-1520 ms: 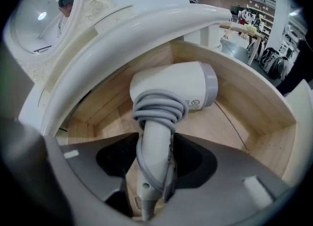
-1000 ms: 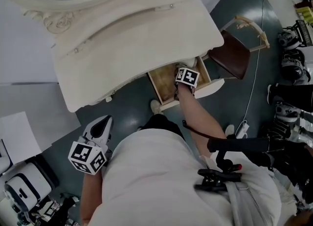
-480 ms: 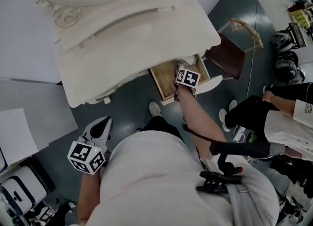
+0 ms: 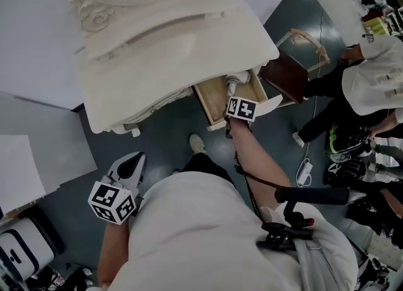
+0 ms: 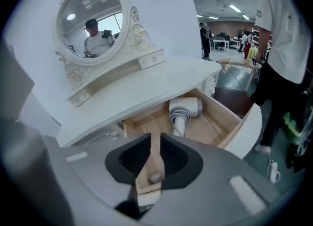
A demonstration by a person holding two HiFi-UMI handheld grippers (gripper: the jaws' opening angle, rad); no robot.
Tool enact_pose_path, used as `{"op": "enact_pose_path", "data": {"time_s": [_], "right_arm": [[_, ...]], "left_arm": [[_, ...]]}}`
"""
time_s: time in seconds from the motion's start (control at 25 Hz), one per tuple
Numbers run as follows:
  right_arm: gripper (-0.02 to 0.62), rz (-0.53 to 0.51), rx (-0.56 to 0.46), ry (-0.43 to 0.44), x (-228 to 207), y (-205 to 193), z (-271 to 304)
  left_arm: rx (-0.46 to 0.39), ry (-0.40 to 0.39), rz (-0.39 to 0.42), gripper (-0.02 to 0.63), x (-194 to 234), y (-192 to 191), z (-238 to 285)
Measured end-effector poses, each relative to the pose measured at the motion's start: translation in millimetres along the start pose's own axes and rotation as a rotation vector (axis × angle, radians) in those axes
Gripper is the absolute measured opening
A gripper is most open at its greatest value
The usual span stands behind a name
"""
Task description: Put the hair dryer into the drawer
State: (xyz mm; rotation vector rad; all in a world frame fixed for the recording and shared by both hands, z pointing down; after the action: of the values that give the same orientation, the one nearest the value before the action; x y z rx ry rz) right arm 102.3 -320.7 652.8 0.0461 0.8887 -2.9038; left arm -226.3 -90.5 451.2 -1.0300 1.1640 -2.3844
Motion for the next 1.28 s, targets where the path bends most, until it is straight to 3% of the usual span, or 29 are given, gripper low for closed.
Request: {"op": "enact_pose_path", "data": {"time_s": [0.16, 0.68, 1.28], "right_arm": [[0.002, -0.022, -0.013, 0.027, 9, -16, -24], [0.0, -0.146, -0.044, 0.169, 46, -83, -120], [0.0, -0.362, -0.124, 0.296, 81, -148, -217]], "left_arm": [[-0.008, -0.013, 0.004, 0.003, -6, -12, -14], [-0.03, -0.051, 0.017, 0.003, -29, -61, -59], [-0.035, -0.1, 0.035, 0.003, -53, -102, -86]]}}
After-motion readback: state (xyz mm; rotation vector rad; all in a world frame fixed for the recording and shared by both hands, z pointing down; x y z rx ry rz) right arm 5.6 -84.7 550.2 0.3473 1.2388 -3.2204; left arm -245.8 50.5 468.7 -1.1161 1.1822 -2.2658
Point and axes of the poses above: the fingertips, and each gripper's own axes: z forward along the fingers, x to its left, y out of its top, the point moved 5 cm from there along -z, backward along the fingers, and after that the axes turned 13 degrees about -y, right-handed, at the moved point
